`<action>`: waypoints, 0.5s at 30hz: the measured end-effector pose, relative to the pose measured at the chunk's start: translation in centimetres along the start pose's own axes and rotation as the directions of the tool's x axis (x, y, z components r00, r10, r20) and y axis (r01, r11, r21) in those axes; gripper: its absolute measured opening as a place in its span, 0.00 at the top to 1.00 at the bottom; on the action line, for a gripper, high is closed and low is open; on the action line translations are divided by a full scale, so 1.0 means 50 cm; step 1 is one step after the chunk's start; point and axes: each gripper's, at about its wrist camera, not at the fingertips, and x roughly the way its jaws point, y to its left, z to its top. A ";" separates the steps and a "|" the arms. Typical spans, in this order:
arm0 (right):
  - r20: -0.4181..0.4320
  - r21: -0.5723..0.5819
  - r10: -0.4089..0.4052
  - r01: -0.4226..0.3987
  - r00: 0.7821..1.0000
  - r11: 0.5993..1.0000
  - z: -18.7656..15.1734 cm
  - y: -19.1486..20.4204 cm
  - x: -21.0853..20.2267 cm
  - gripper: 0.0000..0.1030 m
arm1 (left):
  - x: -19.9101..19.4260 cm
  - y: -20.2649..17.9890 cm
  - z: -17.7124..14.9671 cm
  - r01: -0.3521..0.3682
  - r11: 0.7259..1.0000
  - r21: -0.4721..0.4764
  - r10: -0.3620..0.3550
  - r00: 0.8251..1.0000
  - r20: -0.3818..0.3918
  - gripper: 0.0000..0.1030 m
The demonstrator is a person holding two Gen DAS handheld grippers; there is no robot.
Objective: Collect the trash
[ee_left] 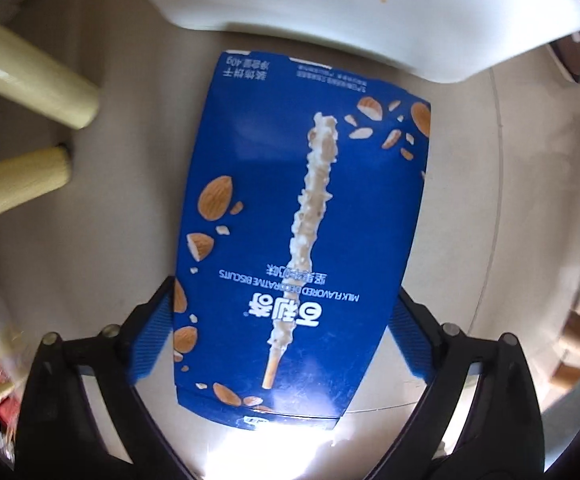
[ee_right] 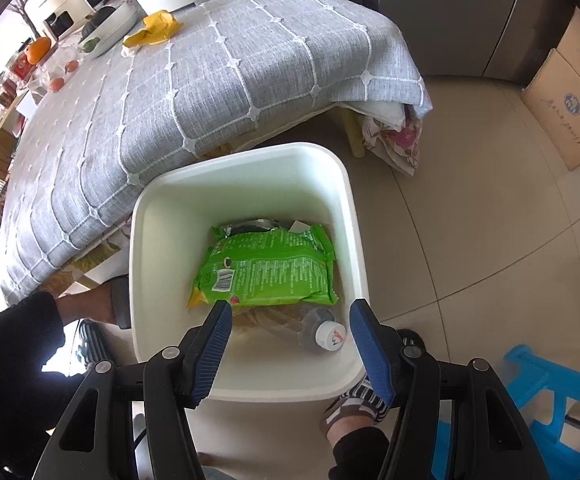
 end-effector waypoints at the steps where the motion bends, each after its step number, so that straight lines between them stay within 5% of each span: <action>1: 0.005 -0.001 0.001 -0.001 1.000 1.000 0.000 0.000 -0.003 0.39 | -0.010 -0.004 -0.006 0.007 1.000 -0.028 -0.006 1.000 0.013 0.07; 6: 0.052 -0.004 0.019 -0.019 0.998 1.000 -0.002 0.002 -0.034 0.39 | -0.081 0.000 -0.077 0.038 0.983 -0.180 -0.028 0.998 0.058 0.07; 15: 0.130 -0.001 0.036 -0.036 0.991 0.999 0.000 0.013 -0.088 0.39 | -0.296 -0.076 -0.207 -0.013 0.976 -0.217 0.031 0.996 0.078 0.07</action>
